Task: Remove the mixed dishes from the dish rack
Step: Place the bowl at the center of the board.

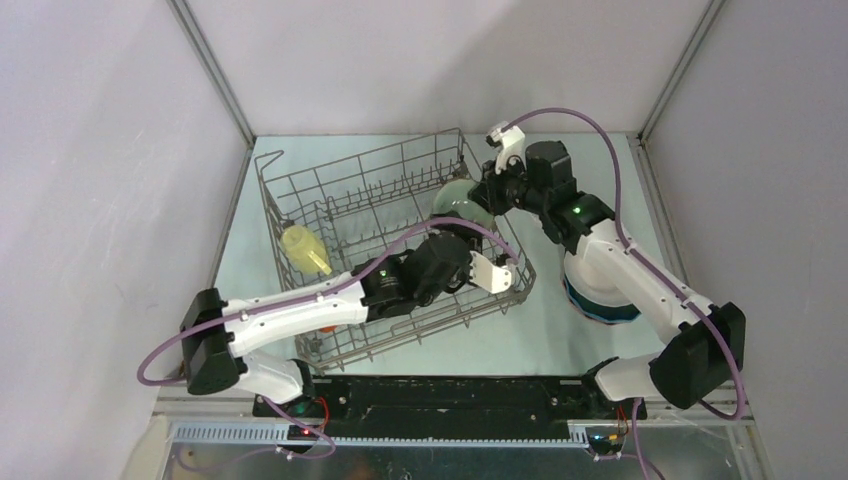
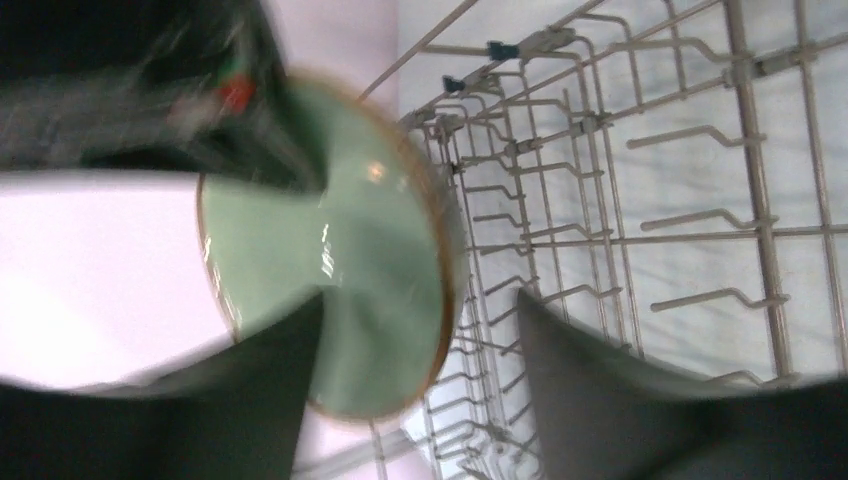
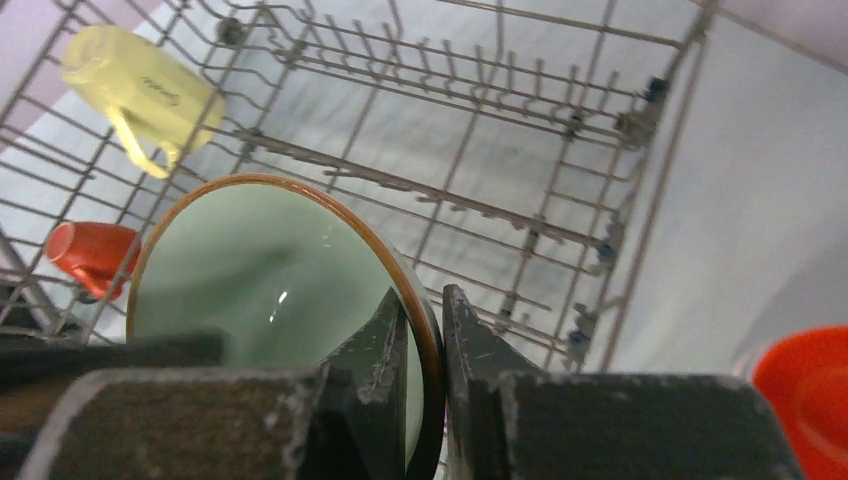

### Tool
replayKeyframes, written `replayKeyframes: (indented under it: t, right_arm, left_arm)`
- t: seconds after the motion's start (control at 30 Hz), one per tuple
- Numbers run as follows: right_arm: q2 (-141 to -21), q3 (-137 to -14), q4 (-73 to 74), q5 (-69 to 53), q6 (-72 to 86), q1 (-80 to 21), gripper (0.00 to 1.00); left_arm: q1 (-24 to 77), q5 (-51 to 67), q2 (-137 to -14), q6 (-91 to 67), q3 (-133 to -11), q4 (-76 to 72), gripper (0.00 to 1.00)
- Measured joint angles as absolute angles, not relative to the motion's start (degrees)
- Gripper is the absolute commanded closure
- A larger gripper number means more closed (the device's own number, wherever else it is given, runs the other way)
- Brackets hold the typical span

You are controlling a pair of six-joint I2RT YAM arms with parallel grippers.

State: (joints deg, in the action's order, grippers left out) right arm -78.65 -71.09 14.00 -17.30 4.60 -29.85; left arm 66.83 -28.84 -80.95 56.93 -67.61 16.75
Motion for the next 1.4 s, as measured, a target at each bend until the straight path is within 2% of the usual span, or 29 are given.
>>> replayKeyframes:
  t: [0.07, 0.5, 0.77, 1.07, 1.4]
  right_arm:
    - [-78.63, -71.07, 15.09, -15.77, 4.67, -28.73, 1.0]
    - [-73.34, -64.4, 9.63, -16.8, 16.01, -11.99, 1.0]
    - [-72.82, -63.77, 6.76, -8.32, 17.63, -5.5, 1.0]
    - [-82.54, -64.4, 6.0, -3.66, 12.03, -2.09, 1.0]
    - [-91.64, -69.52, 4.8, -4.8, 7.22, -0.73, 1.0]
  left_arm:
    - [66.83, -30.15, -79.5, 56.1, -66.3, 13.67, 0.01]
    - [66.74, -34.02, -67.22, 45.45, -54.48, -7.09, 0.0]
    - [66.65, -48.03, -62.96, 27.57, -49.95, -18.92, 0.0]
    - [65.06, -62.92, -52.56, 3.99, -41.78, -12.01, 0.0]
    - [64.77, -64.79, -39.05, -7.29, -34.52, -5.54, 0.0]
